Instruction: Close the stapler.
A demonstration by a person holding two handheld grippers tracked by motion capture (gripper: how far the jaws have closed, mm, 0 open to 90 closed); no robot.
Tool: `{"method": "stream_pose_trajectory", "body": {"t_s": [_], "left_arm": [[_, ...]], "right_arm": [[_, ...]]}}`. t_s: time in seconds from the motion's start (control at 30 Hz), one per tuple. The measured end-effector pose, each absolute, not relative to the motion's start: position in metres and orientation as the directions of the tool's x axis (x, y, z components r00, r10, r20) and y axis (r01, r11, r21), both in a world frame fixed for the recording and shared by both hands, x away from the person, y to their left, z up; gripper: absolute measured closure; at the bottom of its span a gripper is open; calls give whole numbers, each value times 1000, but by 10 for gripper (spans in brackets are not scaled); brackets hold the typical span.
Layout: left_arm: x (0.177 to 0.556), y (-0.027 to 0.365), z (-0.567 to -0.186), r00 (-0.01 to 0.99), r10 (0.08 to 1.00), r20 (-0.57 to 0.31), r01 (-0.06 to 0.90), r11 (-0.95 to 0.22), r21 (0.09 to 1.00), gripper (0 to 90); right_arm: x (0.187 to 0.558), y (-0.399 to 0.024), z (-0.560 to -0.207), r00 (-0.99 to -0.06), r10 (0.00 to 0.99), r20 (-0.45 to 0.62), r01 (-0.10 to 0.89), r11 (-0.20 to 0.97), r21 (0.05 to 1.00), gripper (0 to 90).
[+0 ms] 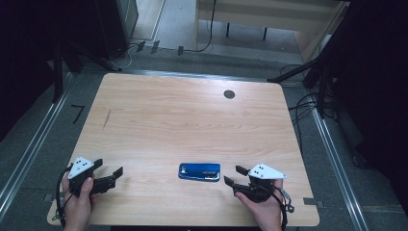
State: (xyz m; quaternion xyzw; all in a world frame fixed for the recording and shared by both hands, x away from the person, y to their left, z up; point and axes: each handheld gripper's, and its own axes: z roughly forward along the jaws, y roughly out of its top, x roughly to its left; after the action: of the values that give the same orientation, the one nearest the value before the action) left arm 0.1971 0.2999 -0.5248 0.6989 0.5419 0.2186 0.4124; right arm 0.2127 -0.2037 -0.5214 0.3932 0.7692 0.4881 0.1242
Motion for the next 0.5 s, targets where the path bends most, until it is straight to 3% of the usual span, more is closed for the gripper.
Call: {"method": "stream_pose_trajectory", "body": {"t_s": [0.5], "left_arm": [[197, 300, -525, 315, 938, -144, 577, -69, 814, 138]], "right_arm": [[217, -228, -520, -629, 747, 213, 499, 179, 848, 264]]}}
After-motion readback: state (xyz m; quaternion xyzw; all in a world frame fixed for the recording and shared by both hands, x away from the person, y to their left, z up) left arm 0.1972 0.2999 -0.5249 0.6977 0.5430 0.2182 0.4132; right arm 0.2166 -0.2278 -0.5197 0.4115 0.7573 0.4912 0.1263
